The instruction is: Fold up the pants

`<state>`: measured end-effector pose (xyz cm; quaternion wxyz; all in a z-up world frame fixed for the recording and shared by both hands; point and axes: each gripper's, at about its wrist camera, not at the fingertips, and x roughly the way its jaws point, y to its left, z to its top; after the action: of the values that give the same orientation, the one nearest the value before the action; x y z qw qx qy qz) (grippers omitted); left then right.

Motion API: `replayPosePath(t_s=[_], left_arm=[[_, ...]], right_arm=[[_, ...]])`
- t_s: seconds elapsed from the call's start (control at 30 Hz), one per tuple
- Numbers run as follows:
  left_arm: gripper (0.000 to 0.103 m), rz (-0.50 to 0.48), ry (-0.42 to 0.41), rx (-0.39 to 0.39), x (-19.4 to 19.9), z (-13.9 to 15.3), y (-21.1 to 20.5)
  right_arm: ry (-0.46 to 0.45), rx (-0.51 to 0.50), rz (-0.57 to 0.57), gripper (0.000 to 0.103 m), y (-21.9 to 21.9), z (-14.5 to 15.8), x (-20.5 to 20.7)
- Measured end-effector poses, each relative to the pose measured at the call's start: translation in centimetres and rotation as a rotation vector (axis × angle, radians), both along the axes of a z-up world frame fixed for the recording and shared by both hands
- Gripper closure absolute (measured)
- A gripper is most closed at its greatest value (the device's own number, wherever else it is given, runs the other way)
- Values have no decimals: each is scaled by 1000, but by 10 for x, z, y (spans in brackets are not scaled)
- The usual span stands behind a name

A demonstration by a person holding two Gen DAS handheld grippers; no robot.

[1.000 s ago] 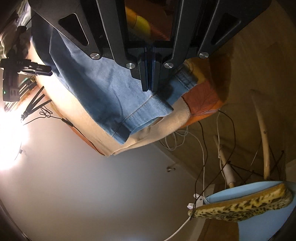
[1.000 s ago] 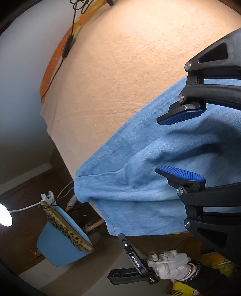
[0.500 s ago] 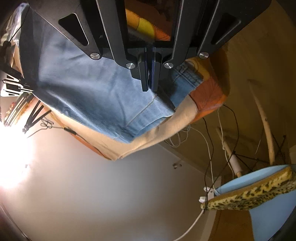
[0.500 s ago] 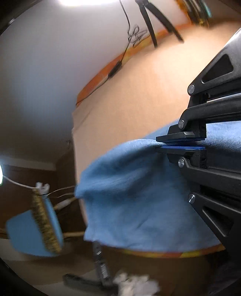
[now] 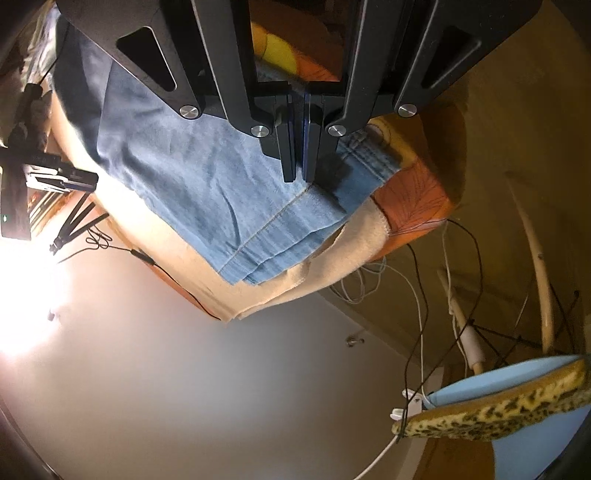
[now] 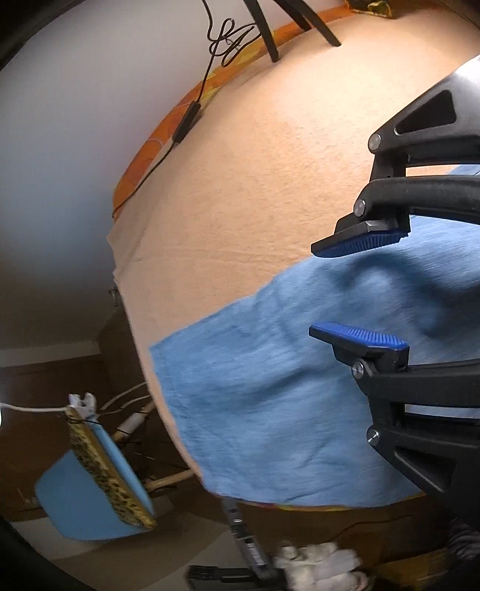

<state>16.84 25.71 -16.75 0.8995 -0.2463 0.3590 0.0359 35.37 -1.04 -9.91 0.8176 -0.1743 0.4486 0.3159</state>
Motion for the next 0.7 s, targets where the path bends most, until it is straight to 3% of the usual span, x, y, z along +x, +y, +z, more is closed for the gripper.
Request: replayPosePath(t_s=[0.1,0.13,0.33,0.4,0.5,0.7], left_arm=[[76,-8,7,-39,6,-2,-1],[74,-7,15,-38,9,-3,-1],[76,27,23,-99,22,-11,5],[76,24,10,-66,24,-9,1],[85,14,-8,-5,25,-9,-4],[88,2,-48,30,21,-9,-6]], right_arm=[[34,91,-2,52,21,5,16],[53,122,6,51,30,6,24],[80,151,22,48,84,-5,66],[84,133,17,46,102,-15,82],[96,115,8,43,123,-31,98],[91,74,2,43,150,-57,118]])
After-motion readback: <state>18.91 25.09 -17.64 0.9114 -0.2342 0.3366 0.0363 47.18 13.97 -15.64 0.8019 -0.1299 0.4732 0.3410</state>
